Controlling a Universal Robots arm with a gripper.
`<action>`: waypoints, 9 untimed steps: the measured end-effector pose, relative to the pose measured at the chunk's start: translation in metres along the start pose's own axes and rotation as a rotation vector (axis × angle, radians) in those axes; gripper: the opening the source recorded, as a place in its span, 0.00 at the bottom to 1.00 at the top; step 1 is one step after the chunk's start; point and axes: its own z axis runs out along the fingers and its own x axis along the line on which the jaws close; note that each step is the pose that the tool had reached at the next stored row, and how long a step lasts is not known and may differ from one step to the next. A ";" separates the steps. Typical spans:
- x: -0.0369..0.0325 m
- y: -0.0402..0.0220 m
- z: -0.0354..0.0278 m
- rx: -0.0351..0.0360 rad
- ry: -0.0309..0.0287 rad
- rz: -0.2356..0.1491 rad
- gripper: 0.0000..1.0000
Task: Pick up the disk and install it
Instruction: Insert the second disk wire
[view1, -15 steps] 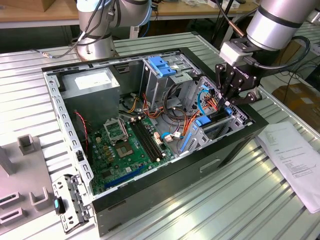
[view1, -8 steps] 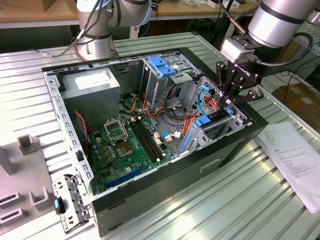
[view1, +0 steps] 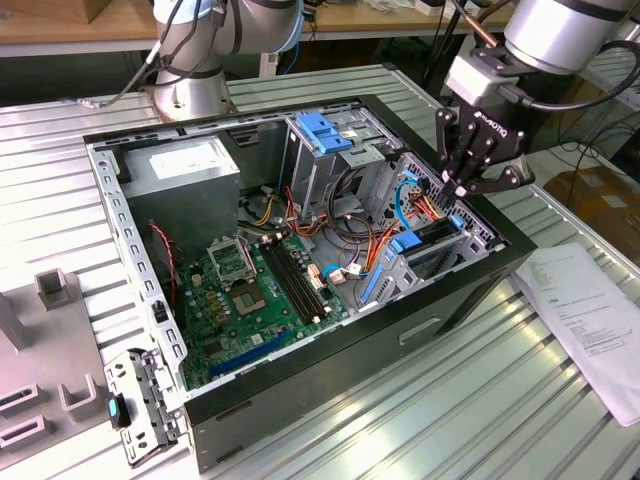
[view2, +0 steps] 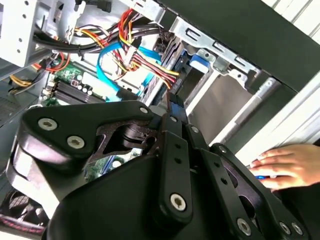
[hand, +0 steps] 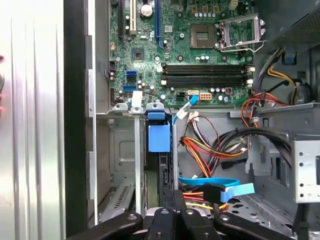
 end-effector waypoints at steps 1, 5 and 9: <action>0.0000 0.0001 -0.0025 0.0000 0.0000 0.000 0.11; -0.0030 0.0038 -0.0045 -0.0013 0.0000 0.000 0.11; -0.0088 0.0100 -0.0053 -0.0014 0.0009 -0.001 0.11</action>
